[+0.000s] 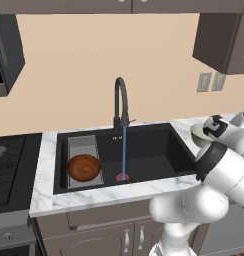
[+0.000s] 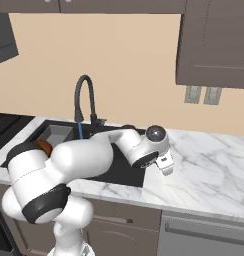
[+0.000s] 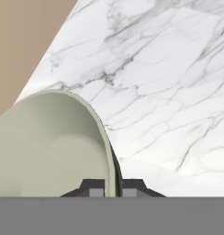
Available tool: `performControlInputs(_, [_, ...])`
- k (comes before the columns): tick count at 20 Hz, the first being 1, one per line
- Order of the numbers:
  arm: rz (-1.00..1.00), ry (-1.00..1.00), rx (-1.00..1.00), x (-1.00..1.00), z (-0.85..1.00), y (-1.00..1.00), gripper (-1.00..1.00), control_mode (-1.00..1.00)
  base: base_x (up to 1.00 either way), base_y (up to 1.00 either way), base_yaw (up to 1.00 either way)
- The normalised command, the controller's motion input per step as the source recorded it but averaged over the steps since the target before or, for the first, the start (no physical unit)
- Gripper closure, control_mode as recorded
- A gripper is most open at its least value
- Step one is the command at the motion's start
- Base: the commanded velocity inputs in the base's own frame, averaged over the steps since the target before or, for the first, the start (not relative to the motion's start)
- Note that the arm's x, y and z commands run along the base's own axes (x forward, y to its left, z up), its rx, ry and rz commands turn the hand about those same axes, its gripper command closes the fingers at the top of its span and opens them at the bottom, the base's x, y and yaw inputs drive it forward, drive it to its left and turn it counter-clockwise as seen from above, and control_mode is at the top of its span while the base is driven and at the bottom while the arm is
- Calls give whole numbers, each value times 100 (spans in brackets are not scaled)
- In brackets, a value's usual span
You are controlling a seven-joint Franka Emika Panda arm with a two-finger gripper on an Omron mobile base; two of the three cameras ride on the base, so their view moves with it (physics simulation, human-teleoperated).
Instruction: Rinse each bowl for a few seconds and place them down in the sink or on the counter.
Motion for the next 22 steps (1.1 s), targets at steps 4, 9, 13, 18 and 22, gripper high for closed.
performControlInputs(4, [-3, 0, 0, -12, -11, -3, 100, -100, 0, 0, 0])
performControlInputs(9, [-2, 0, 0, -8, -10, -2, 100, -100, 0, 0, 0])
performControlInputs(13, [-3, 0, 0, -2, -4, 0, 100, -100, 0, 0, 0])
performControlInputs(18, [-3, 1, 0, 0, -11, 0, 100, -100, 0, 0, 0])
performControlInputs(22, [-3, 3, 0, 0, -16, 0, 100, -100, 0, 0, 0])
